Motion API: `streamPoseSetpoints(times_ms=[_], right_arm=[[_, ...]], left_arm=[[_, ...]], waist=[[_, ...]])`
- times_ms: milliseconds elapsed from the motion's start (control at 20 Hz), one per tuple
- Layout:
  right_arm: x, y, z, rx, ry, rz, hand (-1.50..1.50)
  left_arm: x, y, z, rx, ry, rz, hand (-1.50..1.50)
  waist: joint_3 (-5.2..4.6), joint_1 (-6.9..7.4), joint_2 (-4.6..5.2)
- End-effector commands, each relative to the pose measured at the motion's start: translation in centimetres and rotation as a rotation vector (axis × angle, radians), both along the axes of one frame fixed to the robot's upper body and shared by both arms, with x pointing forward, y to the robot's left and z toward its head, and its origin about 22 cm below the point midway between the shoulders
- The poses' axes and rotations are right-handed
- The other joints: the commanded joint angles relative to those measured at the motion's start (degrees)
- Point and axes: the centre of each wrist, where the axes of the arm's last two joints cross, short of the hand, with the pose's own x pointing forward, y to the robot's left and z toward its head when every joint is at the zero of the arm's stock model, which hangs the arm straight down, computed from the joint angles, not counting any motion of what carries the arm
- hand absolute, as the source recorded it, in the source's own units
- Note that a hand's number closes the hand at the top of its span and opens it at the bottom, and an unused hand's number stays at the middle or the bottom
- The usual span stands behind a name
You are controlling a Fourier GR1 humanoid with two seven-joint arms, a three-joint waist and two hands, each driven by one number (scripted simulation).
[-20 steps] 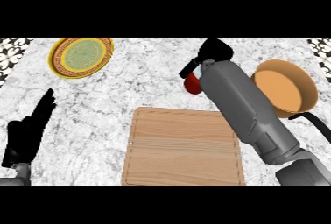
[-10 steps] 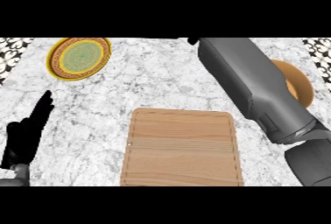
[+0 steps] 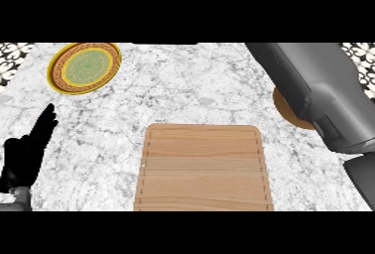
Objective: Pick the can from the cutting board and place it in the pot
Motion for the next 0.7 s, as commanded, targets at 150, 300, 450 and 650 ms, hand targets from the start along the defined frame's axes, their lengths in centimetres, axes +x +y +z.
streamPoseSetpoints(times_ms=[150,300,450,650], right_arm=[[0.6,-4.8,1.5,0.111,-0.182,-0.155,1.5],[0.9,-7.7,2.3,0.113,-0.19,-0.154,1.5],[0.9,-10.8,0.7,0.096,-0.158,-0.144,1.5],[1.1,-16.9,-0.9,0.102,-0.141,-0.164,1.5]], left_arm=[[-1.6,-0.1,-1.0,-0.008,0.002,0.004,0.0],[-1.3,0.5,0.0,0.003,-0.004,-0.004,0.0],[-0.7,-0.1,0.9,0.001,0.002,-0.014,0.0],[-0.6,-2.4,-0.9,-0.001,-0.023,-0.01,0.0]], waist=[[0.03,-0.04,-0.18],[0.03,0.18,0.07],[0.04,-0.26,-0.08],[0.06,0.7,0.51]])
